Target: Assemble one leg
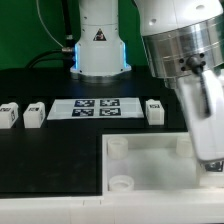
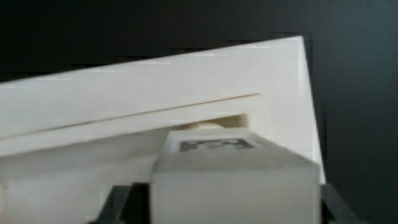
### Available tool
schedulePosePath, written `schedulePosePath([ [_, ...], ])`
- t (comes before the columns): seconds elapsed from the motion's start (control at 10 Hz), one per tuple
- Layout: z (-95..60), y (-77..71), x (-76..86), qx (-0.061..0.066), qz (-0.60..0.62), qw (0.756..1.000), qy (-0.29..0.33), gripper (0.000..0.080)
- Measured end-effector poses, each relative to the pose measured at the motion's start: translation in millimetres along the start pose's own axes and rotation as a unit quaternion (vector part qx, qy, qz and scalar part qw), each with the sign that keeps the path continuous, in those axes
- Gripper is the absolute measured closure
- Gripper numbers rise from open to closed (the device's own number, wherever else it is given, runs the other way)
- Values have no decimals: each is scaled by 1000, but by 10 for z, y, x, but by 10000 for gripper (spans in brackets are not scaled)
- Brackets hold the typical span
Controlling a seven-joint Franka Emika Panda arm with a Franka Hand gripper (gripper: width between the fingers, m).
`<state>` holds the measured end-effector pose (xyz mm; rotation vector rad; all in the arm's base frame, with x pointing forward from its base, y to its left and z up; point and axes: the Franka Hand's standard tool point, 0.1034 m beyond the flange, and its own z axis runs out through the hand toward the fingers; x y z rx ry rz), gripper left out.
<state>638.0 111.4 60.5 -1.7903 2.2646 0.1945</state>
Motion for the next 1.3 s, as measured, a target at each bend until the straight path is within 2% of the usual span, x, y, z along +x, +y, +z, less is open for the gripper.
schedulePosePath([
  [0.3,2,3,1,-1,48,999,1,505],
  [0.4,6,5,0,-1,46,999,1,433],
  [0.5,7,5,-1,-1,46,999,1,293],
  [0.6,7,5,-1,-1,45,999,1,194],
  [0.7,2,4,-1,-1,40,999,0,163],
  [0.8,-45,5,-6,1,37,999,-1,163],
  [1.0,-358,-9,-25,10,31,999,-8,150],
  [1.1,-406,-16,-36,13,30,999,-9,150],
  [1.3,-362,1,-30,10,30,999,-8,150],
])
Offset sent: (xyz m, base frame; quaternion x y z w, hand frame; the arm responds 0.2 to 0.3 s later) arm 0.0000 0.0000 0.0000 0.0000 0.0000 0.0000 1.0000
